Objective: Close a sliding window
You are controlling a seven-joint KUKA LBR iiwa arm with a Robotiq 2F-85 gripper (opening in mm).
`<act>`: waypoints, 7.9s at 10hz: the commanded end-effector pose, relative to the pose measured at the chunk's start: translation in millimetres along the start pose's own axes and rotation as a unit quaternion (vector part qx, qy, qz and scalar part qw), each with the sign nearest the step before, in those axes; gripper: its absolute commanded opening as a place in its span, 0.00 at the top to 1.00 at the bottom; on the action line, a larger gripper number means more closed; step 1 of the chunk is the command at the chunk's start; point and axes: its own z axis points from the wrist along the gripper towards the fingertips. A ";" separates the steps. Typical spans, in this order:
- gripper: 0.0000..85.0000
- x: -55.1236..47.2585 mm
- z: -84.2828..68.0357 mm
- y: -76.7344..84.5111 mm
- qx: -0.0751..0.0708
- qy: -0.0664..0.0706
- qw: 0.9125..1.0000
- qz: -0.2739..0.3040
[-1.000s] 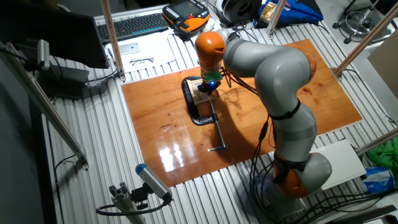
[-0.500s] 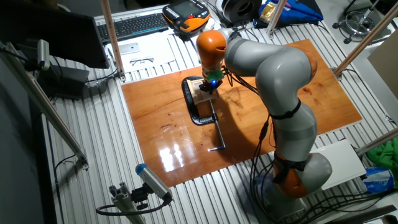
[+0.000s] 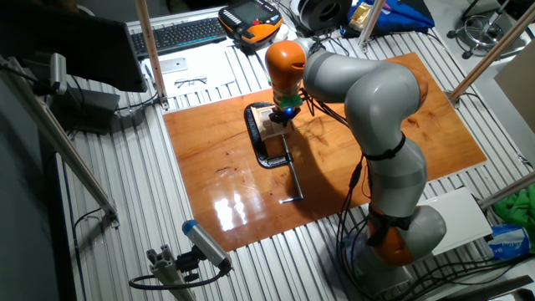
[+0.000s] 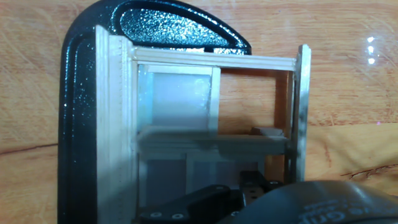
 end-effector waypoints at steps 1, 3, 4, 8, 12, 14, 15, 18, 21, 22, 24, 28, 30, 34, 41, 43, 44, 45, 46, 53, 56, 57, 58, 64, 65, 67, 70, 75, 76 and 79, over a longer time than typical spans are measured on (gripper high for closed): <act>1.00 0.2 0.1 -0.4 0.000 0.000 1.000 0.000; 1.00 0.7 0.5 -0.9 0.001 0.000 1.000 -0.001; 1.00 0.7 0.2 -1.3 0.002 0.000 1.000 -0.001; 1.00 -2.8 -12.2 4.5 -0.010 0.007 1.000 0.007; 1.00 5.5 -8.3 53.6 -0.031 -0.007 0.998 0.045; 1.00 6.6 -11.2 65.0 -0.030 -0.008 0.998 0.052; 1.00 6.5 -12.8 67.1 -0.026 -0.009 0.998 0.053; 1.00 4.4 -9.5 64.8 -0.022 -0.009 0.999 0.048; 1.00 2.2 -4.2 60.2 -0.023 -0.008 0.999 0.042; 1.00 2.1 -2.7 59.7 -0.024 -0.008 0.999 0.042; 1.00 1.9 -2.7 59.0 -0.024 -0.007 0.999 0.042; 1.00 1.9 -1.7 55.6 -0.022 -0.007 0.999 0.038; 1.00 1.6 -1.1 54.8 -0.022 -0.008 0.999 0.037; 1.00 1.4 -1.1 53.7 -0.019 -0.008 0.999 0.036; 1.00 0.5 -1.2 49.3 -0.010 -0.009 0.999 0.032; 1.00 -0.1 -1.8 46.8 -0.008 -0.009 0.999 0.029; 1.00 -0.3 -2.1 45.4 -0.007 -0.009 1.000 0.029; 1.00 0.0 -1.6 44.3 -0.006 -0.009 1.000 0.028; 1.00 0.3 -1.1 43.6 -0.006 -0.009 1.000 0.027; 1.00 0.2 -1.7 39.8 0.002 -0.010 1.000 0.021; 1.00 0.2 -1.6 39.5 0.003 -0.011 1.000 0.021; 1.00 0.1 -1.6 39.4 0.003 -0.011 1.000 0.021; 1.00 0.0 -1.7 39.1 0.004 -0.011 1.000 0.020; 1.00 -1.3 -6.7 40.2 0.003 -0.008 1.000 0.021; 1.00 -4.7 -13.0 42.2 0.003 -0.004 1.000 0.022; 1.00 -12.7 -23.1 45.1 -0.005 -0.007 0.999 0.033; 1.00 -28.2 -31.8 55.0 -0.008 -0.006 0.999 0.041; 1.00 -33.7 -23.3 57.4 -0.014 -0.009 0.999 0.044; 1.00 -34.0 -23.2 57.5 -0.014 -0.008 0.999 0.044; 1.00 -34.2 -22.1 56.1 -0.013 -0.007 0.999 0.044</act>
